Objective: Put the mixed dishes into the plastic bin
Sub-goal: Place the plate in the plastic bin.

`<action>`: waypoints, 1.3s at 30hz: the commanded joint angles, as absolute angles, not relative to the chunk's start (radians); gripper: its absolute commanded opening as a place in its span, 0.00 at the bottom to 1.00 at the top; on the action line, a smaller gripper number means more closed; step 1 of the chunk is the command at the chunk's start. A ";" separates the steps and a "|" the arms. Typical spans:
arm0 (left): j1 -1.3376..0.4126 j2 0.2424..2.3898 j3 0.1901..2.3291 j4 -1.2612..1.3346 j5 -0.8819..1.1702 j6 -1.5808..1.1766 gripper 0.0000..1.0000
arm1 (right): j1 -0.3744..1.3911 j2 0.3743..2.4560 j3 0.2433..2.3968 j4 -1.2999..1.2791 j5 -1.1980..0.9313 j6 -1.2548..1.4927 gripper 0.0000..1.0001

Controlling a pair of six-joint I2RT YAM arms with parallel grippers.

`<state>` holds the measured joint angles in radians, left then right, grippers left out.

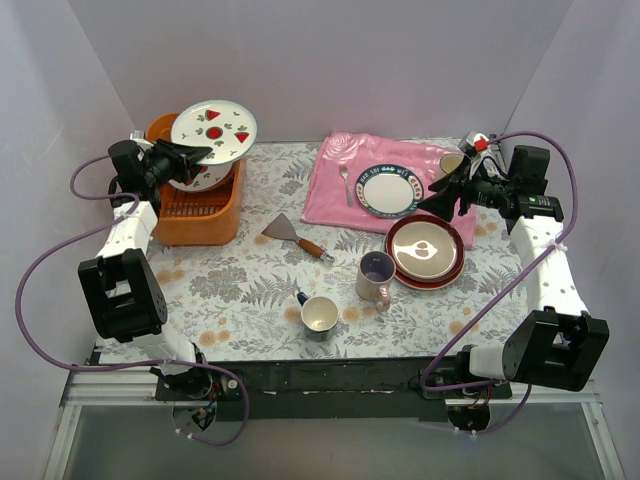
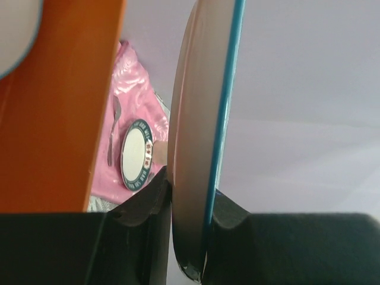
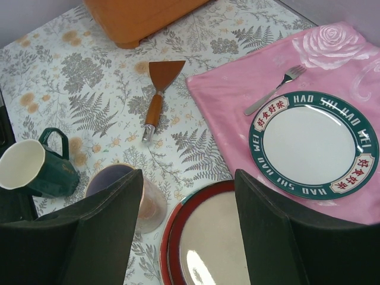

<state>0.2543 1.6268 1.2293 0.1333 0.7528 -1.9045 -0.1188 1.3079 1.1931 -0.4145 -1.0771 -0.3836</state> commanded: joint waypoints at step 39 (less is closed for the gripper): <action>0.325 1.744 1.236 0.218 0.385 -1.947 0.00 | -0.153 1.272 1.155 -0.354 -1.108 -0.347 0.71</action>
<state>0.3199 1.7638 1.1496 0.1173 0.3740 -1.9526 -0.1448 1.3006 1.1629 -0.3885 -1.0805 -0.3622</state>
